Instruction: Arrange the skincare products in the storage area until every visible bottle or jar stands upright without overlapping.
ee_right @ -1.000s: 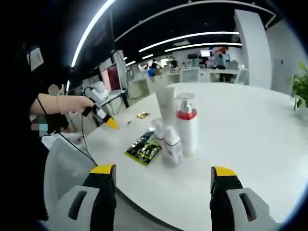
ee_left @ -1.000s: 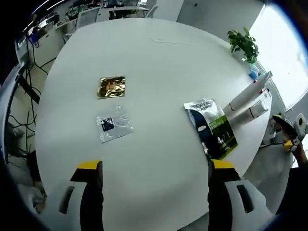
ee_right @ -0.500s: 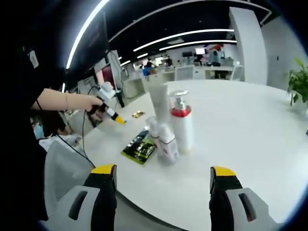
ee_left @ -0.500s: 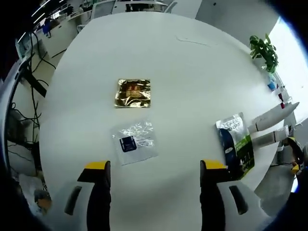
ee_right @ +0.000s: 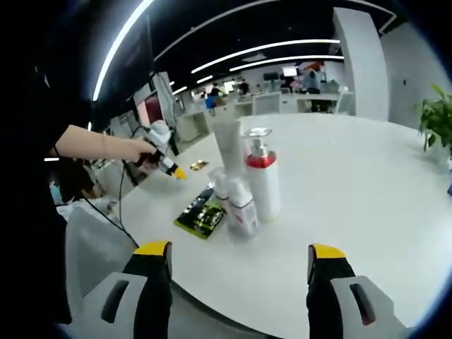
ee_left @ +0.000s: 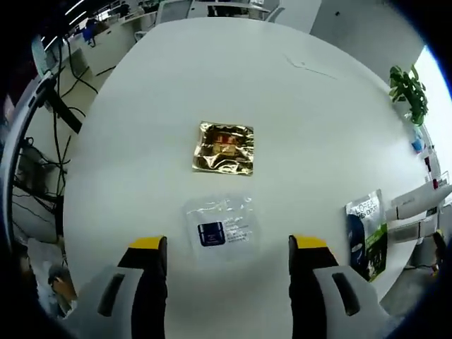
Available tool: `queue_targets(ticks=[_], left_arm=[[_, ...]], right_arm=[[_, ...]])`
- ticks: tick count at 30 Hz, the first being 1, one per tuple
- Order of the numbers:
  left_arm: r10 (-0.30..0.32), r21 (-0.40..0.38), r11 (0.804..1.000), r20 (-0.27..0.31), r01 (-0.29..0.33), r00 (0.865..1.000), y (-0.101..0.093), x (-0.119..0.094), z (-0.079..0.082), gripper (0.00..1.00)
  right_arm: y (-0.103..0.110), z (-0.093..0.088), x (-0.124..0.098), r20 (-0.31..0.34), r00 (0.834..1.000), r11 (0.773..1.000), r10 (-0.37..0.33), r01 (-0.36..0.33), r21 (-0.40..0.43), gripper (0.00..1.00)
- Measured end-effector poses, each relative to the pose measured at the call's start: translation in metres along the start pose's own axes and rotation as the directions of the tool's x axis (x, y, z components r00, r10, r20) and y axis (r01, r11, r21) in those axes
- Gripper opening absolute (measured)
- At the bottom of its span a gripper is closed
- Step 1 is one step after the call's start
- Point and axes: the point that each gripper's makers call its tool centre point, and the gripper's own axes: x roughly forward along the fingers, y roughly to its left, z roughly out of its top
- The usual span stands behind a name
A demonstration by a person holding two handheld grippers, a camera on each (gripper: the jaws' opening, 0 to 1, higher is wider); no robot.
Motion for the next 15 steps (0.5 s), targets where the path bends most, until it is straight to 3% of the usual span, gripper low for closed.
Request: queue_targets(ticks=[7, 15], left_arm=[[0.005, -0.031, 1.000, 0.003, -0.005, 1.000, 0.002, 0.007, 0.003, 0.58], [0.071, 0.030, 0.997, -0.023, -0.071, 0.997, 0.010, 0.013, 0.005, 0.53]], right_arm=[[-0.002, 0.000, 0.000, 0.001, 1.000, 1.000, -0.009, 0.009, 0.008, 0.81], [-0.001, -0.002, 0.000, -0.005, 1.000, 1.000, -0.007, 0.007, 0.008, 0.81]])
